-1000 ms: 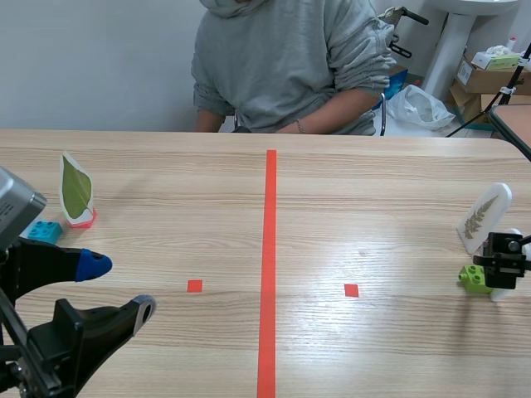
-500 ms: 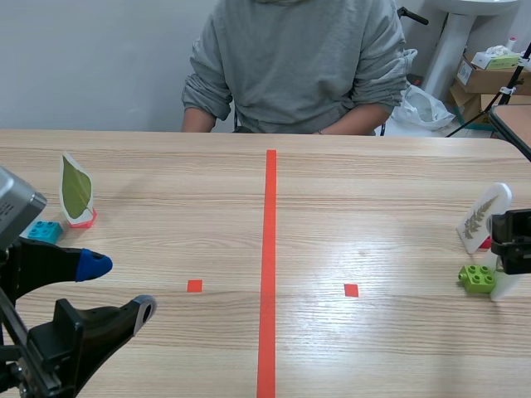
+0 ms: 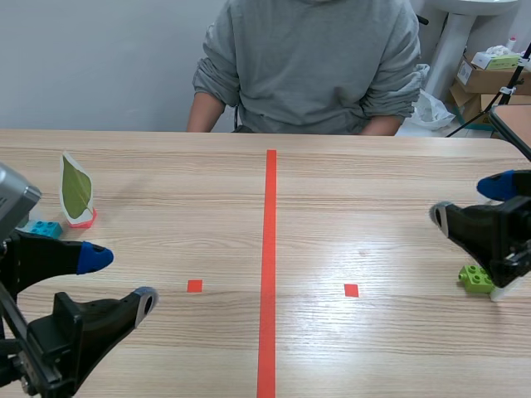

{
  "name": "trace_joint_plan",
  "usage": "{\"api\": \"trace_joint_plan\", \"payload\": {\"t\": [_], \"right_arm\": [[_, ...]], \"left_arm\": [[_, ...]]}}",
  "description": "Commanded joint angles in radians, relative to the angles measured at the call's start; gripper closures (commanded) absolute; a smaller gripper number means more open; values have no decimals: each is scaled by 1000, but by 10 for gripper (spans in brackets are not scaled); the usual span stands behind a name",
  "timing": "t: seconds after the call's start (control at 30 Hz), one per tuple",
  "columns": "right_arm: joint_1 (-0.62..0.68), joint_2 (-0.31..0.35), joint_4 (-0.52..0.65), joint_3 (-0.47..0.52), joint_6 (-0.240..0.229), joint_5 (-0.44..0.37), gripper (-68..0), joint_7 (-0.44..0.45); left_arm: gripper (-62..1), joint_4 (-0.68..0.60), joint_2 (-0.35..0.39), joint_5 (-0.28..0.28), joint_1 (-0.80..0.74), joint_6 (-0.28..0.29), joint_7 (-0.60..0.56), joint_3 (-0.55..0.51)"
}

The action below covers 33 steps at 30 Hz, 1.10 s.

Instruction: Do the leaf sorting experiment

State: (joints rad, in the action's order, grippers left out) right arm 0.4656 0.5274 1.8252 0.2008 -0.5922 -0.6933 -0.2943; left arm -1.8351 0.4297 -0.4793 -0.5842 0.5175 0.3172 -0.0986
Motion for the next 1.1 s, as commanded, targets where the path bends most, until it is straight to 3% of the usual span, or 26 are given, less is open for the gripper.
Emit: {"api": "trace_joint_plan", "payload": {"t": [0.0, 0.13, 0.37, 0.5, 0.67, 1.07], "right_arm": [[1, 16, -2, -21, -24, -21, -446, 16], [6, 16, 0, -76, -68, -22, -446, 19], [34, 15, 36, -170, -71, 11, -532, 23], [33, 15, 36, -174, -69, 11, -532, 23], [33, 15, 36, -174, -66, 7, -531, 23], [33, 16, 35, -174, -67, -14, -531, 24]], "left_arm": [[-478, -10, -2, -8, 6, 2, -25, -3], [-478, -10, -2, -9, 6, 2, -44, -3], [-478, -10, -3, -22, 6, 2, -59, -5], [-478, -10, -3, -60, 5, 2, -59, -5], [-478, -10, -3, -26, 5, 1, -58, -5], [-478, -10, -2, -26, 5, 1, -55, -5]]}}
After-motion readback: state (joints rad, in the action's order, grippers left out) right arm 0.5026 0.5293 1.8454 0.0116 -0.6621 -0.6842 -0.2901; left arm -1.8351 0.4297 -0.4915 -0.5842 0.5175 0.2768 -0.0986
